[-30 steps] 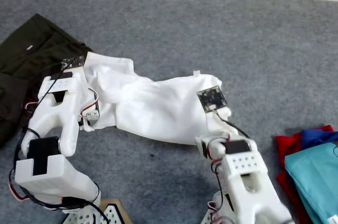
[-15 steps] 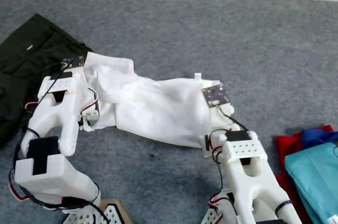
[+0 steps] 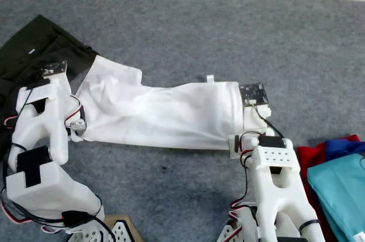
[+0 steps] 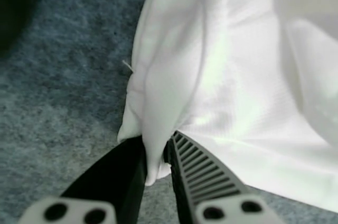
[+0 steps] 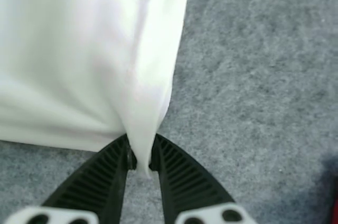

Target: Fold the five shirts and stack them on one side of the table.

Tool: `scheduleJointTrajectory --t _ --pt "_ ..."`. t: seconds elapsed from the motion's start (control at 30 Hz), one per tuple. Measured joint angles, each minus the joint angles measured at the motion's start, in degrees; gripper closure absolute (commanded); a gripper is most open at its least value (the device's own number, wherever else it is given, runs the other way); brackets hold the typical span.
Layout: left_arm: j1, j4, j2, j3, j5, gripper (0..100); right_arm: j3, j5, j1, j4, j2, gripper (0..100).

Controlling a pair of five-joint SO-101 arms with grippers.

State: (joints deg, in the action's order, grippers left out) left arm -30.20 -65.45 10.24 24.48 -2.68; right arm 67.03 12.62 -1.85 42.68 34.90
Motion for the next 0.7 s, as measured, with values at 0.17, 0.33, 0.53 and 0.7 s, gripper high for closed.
scheduleJointTrajectory --t 0.17,0.33,0.53,0.7 --pt "-1.2 -4.5 0.1 -3.5 -0.4 95 0.0 0.6 0.0 0.6 0.0 79.1" --pt "-1.5 -14.8 0.1 -9.4 -3.5 80 0.0 1.8 -2.5 3.4 0.0 72.4" --pt "-3.5 -21.5 0.1 -14.4 -5.8 81 -2.5 2.1 -2.8 5.5 0.1 76.1" --pt "-9.3 -22.8 0.1 -18.3 -6.2 81 -2.7 2.1 -2.3 5.7 0.1 76.2"
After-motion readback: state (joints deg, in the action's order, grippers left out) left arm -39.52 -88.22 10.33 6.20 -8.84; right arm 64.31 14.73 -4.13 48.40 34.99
